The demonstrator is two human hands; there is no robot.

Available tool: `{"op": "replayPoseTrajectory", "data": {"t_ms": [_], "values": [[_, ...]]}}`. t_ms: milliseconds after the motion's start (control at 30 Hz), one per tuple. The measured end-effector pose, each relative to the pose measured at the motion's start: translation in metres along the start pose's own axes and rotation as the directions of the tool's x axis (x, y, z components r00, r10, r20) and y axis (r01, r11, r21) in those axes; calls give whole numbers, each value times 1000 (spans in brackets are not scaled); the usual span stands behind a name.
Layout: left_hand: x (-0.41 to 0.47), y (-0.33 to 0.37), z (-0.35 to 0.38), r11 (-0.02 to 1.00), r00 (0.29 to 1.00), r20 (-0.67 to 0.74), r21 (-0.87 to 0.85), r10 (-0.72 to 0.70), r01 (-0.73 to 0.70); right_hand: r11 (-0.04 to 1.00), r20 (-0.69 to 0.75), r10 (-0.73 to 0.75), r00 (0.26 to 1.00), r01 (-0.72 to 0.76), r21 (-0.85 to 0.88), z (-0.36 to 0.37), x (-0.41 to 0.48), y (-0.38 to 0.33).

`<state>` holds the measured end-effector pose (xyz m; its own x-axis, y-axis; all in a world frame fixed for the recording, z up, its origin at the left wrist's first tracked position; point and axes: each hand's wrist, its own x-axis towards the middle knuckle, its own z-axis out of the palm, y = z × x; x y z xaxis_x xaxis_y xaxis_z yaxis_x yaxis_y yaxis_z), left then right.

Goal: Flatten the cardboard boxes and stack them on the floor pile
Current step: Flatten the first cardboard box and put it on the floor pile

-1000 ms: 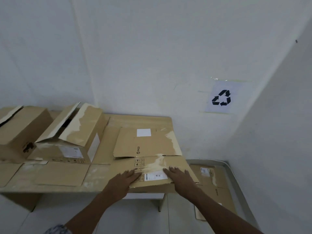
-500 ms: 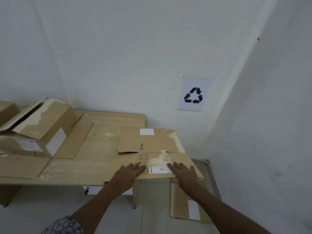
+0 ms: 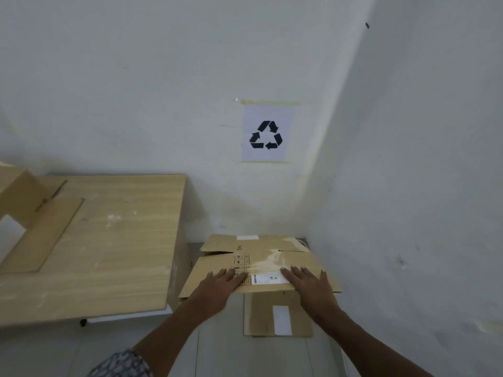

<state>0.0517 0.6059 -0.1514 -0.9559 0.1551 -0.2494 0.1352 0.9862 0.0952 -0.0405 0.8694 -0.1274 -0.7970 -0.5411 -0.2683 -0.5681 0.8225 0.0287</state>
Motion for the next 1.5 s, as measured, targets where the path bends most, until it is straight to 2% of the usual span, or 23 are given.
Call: {"op": "replayPoseTrajectory", "data": {"t_ms": [267, 500, 700, 967, 1167, 1333, 1500], "values": [[79, 18, 47, 997, 996, 64, -29, 69, -67, 998, 47, 31, 998, -33, 45, 65, 29, 57], [139, 38, 118, 998, 997, 69, -59, 34, -30, 999, 16, 32, 999, -32, 22, 125, 65, 98], [199, 49, 226, 997, 999, 50, -80, -7, 11, 1000, 77, 13, 997, -14, 24, 253, 119, 135], [271, 48, 401, 998, 999, -26, -56, -33, 31, 1000, -66, 26, 997, -25, 6, 431, 173, 151], [309, 48, 511, 996, 999, -1, -74, -52, 52, 999, -63, 32, 997, -31, 23, 537, 198, 158], [326, 52, 547, 992, 995, 56, -94, -78, 83, 999, 17, 23, 1000, -24, 29, 577, 217, 169], [357, 46, 564, 986, 994, 35, -126, -102, 105, 998, 22, 9, 1000, -10, 59, 595, 252, 190]]}}
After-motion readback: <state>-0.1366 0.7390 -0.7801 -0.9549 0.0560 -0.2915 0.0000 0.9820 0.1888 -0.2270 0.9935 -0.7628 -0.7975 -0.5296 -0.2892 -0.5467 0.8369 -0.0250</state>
